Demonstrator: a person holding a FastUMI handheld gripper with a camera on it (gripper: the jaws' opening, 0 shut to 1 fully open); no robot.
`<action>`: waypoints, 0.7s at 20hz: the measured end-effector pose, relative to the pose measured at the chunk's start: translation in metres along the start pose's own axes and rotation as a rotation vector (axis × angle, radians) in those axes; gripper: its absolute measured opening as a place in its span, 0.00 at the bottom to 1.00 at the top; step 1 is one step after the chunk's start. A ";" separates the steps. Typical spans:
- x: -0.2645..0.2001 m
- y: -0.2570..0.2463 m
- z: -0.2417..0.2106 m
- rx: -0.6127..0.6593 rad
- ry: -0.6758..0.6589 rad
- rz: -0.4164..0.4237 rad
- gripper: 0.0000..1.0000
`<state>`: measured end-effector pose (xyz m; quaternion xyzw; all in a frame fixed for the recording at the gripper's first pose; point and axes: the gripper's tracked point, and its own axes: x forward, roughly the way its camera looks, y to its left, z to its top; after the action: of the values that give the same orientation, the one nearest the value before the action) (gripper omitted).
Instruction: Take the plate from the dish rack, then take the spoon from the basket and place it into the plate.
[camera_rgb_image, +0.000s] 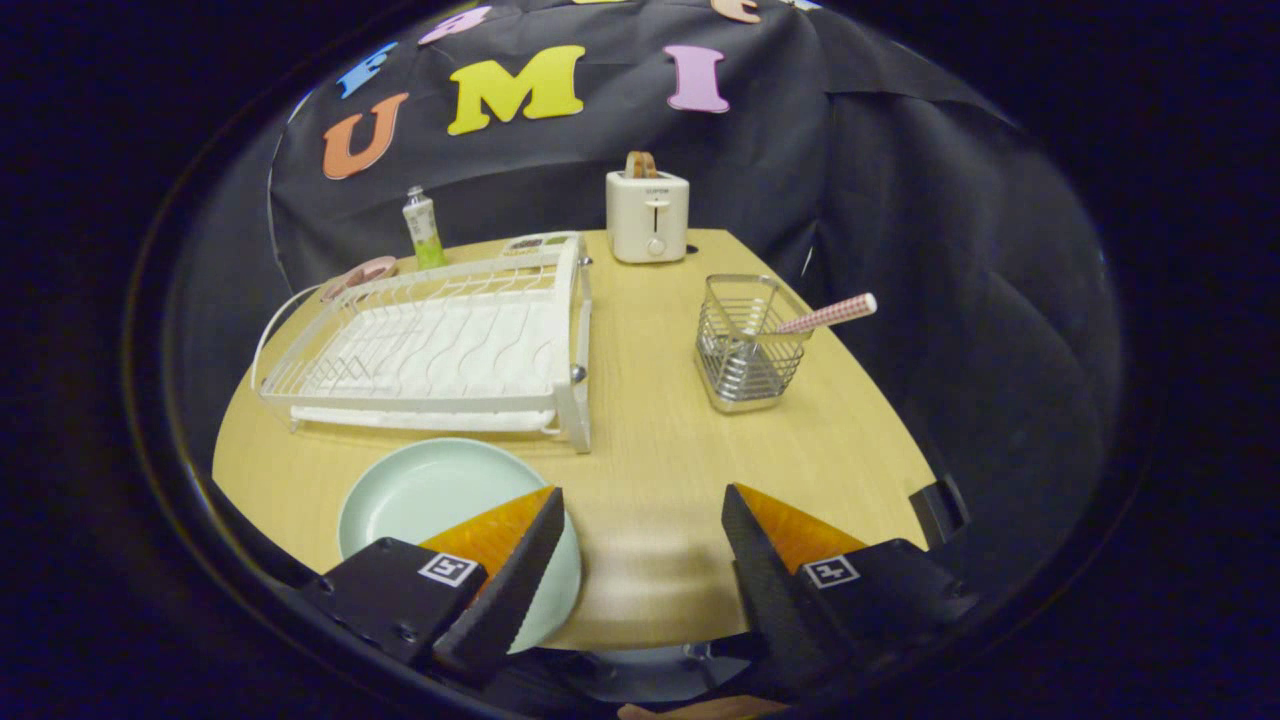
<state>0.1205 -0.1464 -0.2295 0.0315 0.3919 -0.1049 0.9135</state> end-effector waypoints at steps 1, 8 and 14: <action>0.003 -0.009 0.004 0.007 -0.032 -0.004 1.00; 0.045 -0.069 0.036 0.079 -0.204 0.002 1.00; 0.056 -0.100 0.075 0.040 -0.394 -0.009 1.00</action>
<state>0.1899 -0.2637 -0.2153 0.0267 0.2036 -0.1207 0.9712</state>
